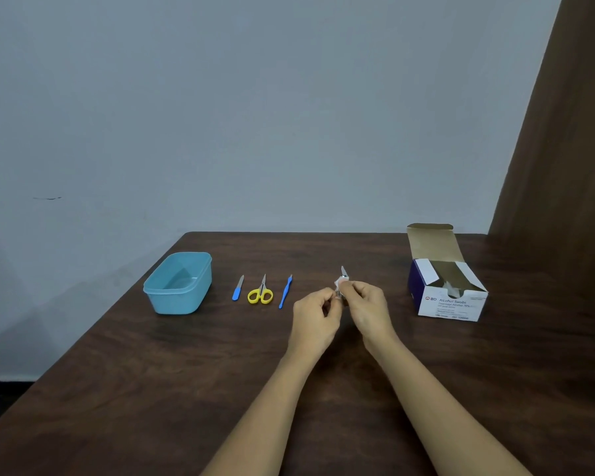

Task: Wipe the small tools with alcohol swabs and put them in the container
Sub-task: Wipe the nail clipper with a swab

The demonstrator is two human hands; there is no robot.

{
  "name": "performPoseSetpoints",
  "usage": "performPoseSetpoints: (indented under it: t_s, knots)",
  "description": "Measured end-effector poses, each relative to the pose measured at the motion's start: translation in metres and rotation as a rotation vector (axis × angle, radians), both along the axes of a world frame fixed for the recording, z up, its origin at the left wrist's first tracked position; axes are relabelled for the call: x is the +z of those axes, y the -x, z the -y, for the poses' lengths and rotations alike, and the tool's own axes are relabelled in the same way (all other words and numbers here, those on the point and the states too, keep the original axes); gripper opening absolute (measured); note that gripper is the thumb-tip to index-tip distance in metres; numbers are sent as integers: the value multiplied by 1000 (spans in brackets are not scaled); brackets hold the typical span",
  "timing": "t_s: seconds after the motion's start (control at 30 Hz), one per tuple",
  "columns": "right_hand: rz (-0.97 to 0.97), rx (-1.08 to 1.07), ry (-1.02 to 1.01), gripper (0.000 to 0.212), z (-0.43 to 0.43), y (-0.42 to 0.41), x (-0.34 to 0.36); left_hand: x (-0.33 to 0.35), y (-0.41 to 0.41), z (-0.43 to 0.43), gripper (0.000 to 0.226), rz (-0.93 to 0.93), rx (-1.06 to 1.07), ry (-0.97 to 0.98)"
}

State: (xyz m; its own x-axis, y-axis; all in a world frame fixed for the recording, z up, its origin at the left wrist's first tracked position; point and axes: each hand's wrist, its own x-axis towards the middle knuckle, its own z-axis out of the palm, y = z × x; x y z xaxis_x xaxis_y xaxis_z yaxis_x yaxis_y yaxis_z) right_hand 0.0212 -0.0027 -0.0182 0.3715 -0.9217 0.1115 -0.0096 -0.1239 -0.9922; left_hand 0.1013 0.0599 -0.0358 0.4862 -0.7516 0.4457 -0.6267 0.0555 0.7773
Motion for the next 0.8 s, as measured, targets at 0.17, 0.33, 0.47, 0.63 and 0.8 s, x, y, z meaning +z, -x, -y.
performPoseSetpoints:
  t_s: [0.17, 0.33, 0.47, 0.63, 0.8]
  knots:
    - [140, 157, -181, 17, 1, 5, 2, -2, -2, -1, 20, 21, 12, 40]
    - [169, 152, -260, 14, 0, 4, 4, -2, -3, 0, 17, 55, 36, 4]
    - [179, 120, -307, 12, 3, 2, 3, -3, -4, 2, 13, -50, 30, 29]
    - [225, 232, -341, 12, 6, 8, 9, 7, -8, 0, 16, -508, 50, 69]
    - [162, 458, -316, 17, 6, 12, 9, 16, -10, -6, 22, -913, -219, 29]
